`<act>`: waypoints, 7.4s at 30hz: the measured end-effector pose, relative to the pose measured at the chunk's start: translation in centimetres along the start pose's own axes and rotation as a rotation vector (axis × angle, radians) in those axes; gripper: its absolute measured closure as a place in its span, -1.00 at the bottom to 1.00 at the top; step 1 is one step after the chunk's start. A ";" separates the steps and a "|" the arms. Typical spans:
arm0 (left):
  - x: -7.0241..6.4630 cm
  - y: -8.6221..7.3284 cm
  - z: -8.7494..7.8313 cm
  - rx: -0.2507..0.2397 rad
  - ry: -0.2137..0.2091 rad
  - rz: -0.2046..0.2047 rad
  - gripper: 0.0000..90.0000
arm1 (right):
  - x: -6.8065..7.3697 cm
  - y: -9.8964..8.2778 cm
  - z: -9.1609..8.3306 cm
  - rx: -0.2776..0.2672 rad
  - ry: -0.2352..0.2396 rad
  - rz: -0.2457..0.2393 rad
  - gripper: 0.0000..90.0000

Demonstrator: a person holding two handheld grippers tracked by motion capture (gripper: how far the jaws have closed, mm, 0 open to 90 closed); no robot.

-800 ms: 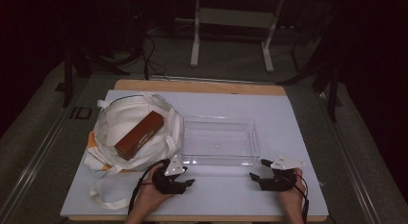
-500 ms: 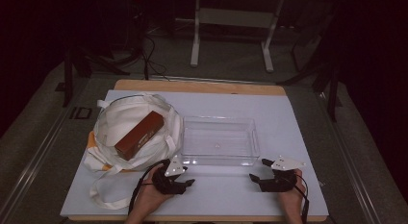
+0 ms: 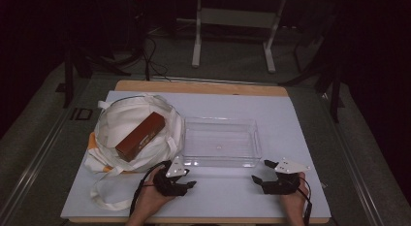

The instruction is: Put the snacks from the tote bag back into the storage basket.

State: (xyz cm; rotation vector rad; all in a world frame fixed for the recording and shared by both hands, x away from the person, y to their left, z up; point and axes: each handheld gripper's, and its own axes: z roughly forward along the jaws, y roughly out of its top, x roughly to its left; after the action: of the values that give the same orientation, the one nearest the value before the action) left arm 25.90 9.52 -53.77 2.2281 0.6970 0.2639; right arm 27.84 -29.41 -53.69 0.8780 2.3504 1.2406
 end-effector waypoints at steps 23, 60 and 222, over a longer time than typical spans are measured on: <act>-0.4 2.1 -1.6 0.046 -0.047 0.051 0.40 | 0.1 -0.1 -0.2 -0.017 -0.004 -0.011 -0.54; 1.5 4.4 -5.2 -0.017 -0.019 0.072 0.18 | 0.2 -0.1 -0.2 -0.021 0.004 -0.025 -0.54; 14.9 4.3 -11.1 0.190 0.178 0.051 0.02 | 0.3 -0.1 -0.3 -0.032 0.018 -0.033 -0.54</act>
State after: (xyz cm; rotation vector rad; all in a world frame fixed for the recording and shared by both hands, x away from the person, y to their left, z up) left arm 35.57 22.35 -43.48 2.4269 0.7885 0.4425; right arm 27.41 -29.51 -53.61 0.8175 2.3426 1.2748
